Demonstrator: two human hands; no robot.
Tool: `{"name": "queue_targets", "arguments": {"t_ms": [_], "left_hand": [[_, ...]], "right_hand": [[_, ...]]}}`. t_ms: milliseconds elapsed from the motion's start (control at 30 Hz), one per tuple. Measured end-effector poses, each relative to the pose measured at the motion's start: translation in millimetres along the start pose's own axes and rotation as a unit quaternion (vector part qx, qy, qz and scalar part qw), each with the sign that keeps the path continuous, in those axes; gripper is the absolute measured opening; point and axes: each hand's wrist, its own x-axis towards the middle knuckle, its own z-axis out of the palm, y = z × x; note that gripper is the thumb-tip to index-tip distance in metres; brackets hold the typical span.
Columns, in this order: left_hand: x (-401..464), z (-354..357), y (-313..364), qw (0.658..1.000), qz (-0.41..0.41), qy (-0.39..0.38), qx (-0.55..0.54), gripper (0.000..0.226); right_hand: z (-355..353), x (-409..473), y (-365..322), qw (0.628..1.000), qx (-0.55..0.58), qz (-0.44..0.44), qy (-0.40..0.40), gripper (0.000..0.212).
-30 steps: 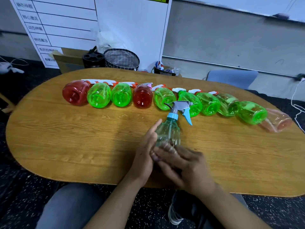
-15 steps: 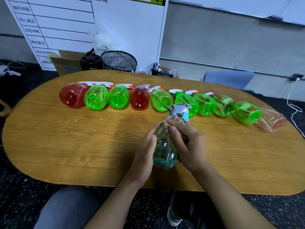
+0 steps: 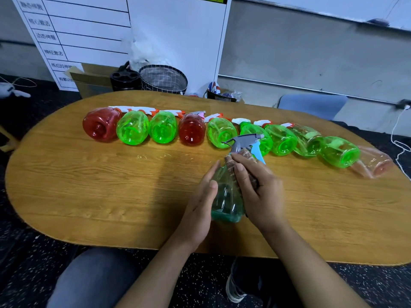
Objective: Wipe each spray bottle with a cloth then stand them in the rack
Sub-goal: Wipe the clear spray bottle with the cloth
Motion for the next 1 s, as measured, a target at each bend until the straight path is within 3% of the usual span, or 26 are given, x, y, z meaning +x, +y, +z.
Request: {"name": "queue_targets", "arguments": {"t_ms": [133, 267, 333, 400, 533, 600, 833, 933, 1000], "left_hand": [[2.1, -0.2, -3.6, 0.999, 0.003, 0.025, 0.02, 0.048], [3.9, -3.3, -1.6, 0.999, -0.002, 0.033, -0.014, 0.048], [3.6, -2.1, 0.1, 0.999, -0.006, 0.03, -0.017, 0.049], [3.4, 0.5, -1.1, 1.0, -0.01, 0.02, -0.005, 0.048], [3.4, 3.0, -2.6, 1.0, 0.001, 0.016, 0.02, 0.045], [2.7, 3.0, -1.9, 1.0, 0.0, 0.021, 0.006, 0.046], [3.2, -0.3, 0.4, 0.999, 0.006, 0.025, -0.035, 0.047], [2.9, 0.5, 0.4, 0.999, 0.002, 0.021, -0.03, 0.047], [2.1, 2.2, -0.7, 1.0, 0.003, 0.029, 0.004, 0.046]], "right_hand": [[0.9, -17.6, -5.3, 0.998, -0.048, -0.042, -0.027, 0.035], [-1.8, -51.0, -1.0, 0.969, -0.083, -0.22, -0.081, 0.028], [-5.9, -52.5, 3.5, 0.955, -0.11, -0.266, -0.077, 0.028], [-11.2, -40.2, 7.0, 0.956, -0.127, -0.256, -0.061, 0.03], [-12.3, -4.9, 5.8, 0.99, -0.113, -0.081, -0.011, 0.046], [-5.7, -2.5, 5.6, 0.994, -0.093, -0.055, -0.005, 0.048], [-3.4, -61.1, 8.9, 0.975, -0.048, -0.195, -0.098, 0.034], [-4.5, -59.3, 8.6, 0.971, -0.069, -0.213, -0.082, 0.035], [-5.0, -39.8, 5.6, 0.982, -0.074, -0.168, -0.043, 0.034]]}}
